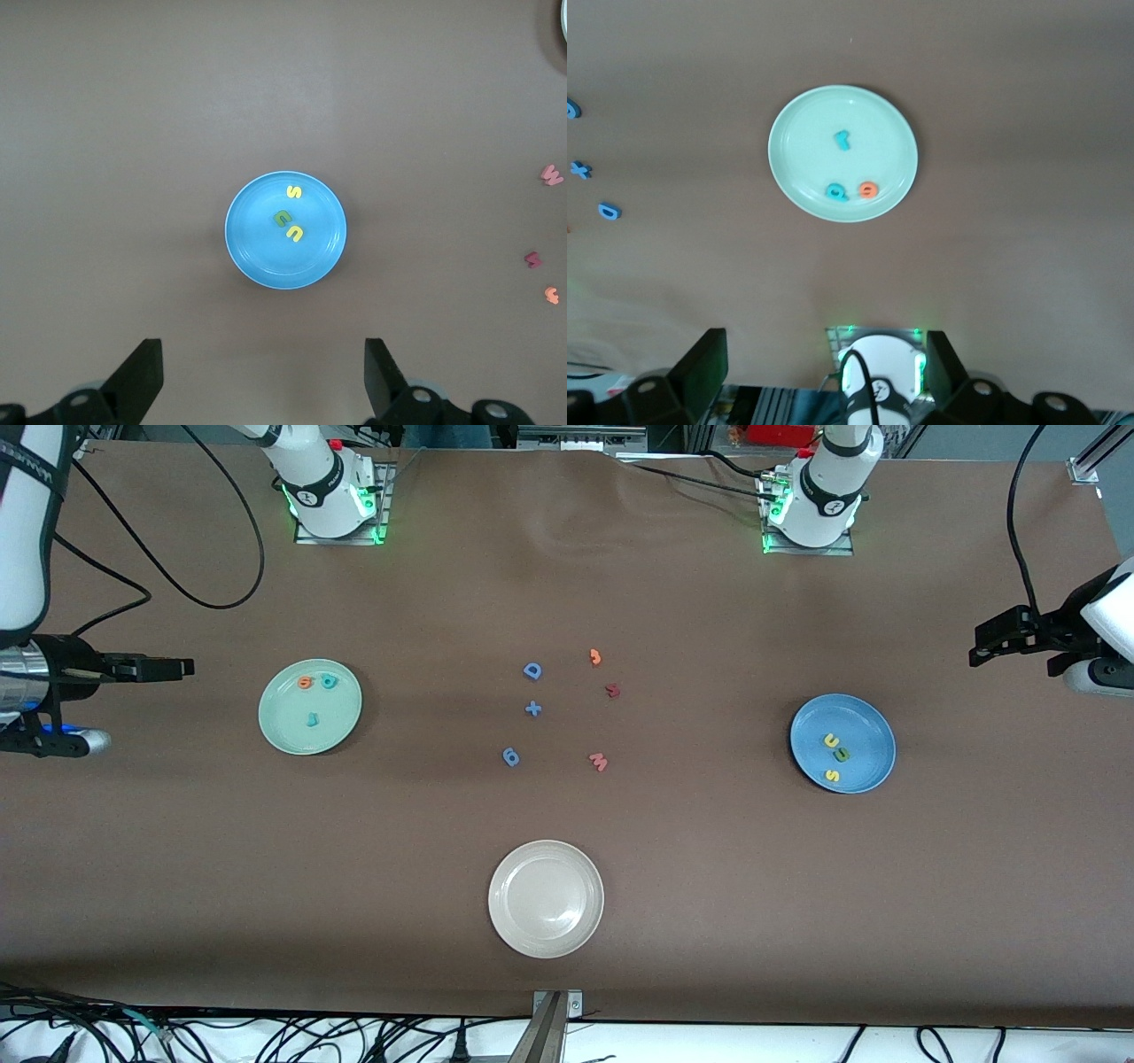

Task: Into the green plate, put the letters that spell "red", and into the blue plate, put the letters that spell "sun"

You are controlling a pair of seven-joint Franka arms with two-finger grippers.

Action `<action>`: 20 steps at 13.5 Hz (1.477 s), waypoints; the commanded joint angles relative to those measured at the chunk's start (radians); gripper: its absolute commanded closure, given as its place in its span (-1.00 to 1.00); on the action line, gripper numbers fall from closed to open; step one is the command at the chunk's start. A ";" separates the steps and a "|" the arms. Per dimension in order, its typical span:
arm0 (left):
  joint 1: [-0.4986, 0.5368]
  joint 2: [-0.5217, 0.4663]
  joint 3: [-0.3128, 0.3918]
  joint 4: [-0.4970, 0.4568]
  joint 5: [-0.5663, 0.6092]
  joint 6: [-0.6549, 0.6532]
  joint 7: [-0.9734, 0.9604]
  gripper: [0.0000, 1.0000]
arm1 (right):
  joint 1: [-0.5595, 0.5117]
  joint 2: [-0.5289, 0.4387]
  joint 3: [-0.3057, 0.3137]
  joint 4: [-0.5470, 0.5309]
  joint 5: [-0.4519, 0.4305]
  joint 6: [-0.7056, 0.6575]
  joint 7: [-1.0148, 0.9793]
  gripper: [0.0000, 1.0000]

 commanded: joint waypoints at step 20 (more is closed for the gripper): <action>0.005 -0.005 -0.002 0.003 -0.010 -0.003 0.024 -1.00 | -0.170 -0.340 0.326 -0.339 -0.203 0.517 0.092 -0.99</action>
